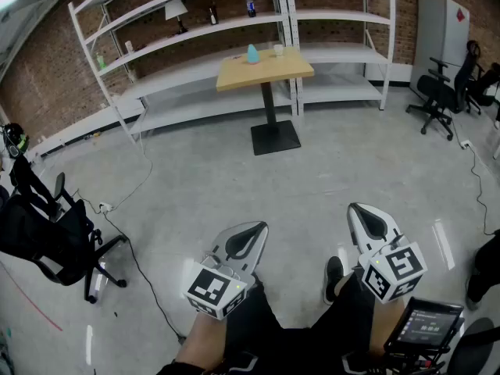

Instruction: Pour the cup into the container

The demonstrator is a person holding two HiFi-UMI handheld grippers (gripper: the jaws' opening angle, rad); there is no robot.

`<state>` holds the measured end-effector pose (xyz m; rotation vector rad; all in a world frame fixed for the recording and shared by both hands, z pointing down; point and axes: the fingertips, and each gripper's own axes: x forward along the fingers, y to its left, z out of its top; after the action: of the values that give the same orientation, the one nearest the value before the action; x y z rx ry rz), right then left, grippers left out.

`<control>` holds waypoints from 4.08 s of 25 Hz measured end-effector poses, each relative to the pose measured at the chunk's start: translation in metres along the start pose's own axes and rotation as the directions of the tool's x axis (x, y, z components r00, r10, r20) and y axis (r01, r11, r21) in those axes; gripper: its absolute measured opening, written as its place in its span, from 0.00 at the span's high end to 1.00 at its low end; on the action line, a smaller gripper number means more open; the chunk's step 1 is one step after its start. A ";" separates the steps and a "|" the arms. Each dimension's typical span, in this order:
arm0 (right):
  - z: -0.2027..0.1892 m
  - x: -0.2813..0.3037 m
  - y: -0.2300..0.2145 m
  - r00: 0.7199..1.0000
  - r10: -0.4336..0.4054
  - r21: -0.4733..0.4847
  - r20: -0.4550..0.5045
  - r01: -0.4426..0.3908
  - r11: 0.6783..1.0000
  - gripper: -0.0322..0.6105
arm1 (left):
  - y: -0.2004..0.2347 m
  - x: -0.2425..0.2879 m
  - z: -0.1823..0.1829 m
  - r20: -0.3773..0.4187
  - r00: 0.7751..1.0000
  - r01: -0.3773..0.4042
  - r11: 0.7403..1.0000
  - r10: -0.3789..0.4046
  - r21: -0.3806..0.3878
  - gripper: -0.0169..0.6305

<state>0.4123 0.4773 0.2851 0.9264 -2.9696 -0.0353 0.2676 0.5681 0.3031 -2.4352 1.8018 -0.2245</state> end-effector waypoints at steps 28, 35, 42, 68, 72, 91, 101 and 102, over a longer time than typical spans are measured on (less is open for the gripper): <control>0.019 0.007 -0.007 0.998 -0.065 0.002 -0.021 0.065 0.998 0.95 | 0.008 0.006 -0.012 0.048 0.999 0.032 0.988 -0.025 -0.154 0.97; -0.006 0.034 -0.045 0.998 -0.059 0.023 -0.016 0.060 0.998 0.95 | 0.023 0.046 -0.051 -0.021 0.998 0.049 0.988 -0.053 -0.146 0.97; -0.034 0.090 -0.057 0.998 -0.020 0.023 -0.057 0.021 1.000 0.95 | 0.076 0.096 -0.057 -0.021 1.000 0.010 0.986 -0.014 -0.166 0.97; -0.004 0.363 -0.131 0.997 0.075 0.003 -0.024 -0.075 0.997 0.95 | 0.279 0.226 -0.064 0.015 0.998 -0.065 0.984 0.069 -0.166 0.97; -0.007 0.408 -0.174 0.998 0.054 0.029 -0.021 -0.053 0.998 0.95 | 0.316 0.278 -0.071 -0.005 0.998 -0.065 0.986 0.066 -0.155 0.97; 0.010 0.683 -0.336 0.994 0.102 0.029 0.025 -0.103 0.994 0.95 | 0.552 0.510 -0.069 -0.010 0.988 -0.153 0.974 0.154 -0.167 0.97; 0.008 0.826 -0.395 0.996 0.091 0.037 0.011 -0.092 0.995 0.95 | 0.679 0.596 -0.097 -0.017 0.982 -0.186 0.964 0.186 -0.188 0.97; 0.010 0.839 -0.401 0.997 0.083 0.030 0.010 -0.083 0.996 0.95 | 0.690 0.605 -0.099 -0.017 0.983 -0.182 0.966 0.182 -0.182 0.97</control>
<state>-0.0502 -0.3292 0.2816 0.8071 -3.0219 0.0081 -0.2252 -0.2115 0.3166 -2.3605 2.1180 -0.0444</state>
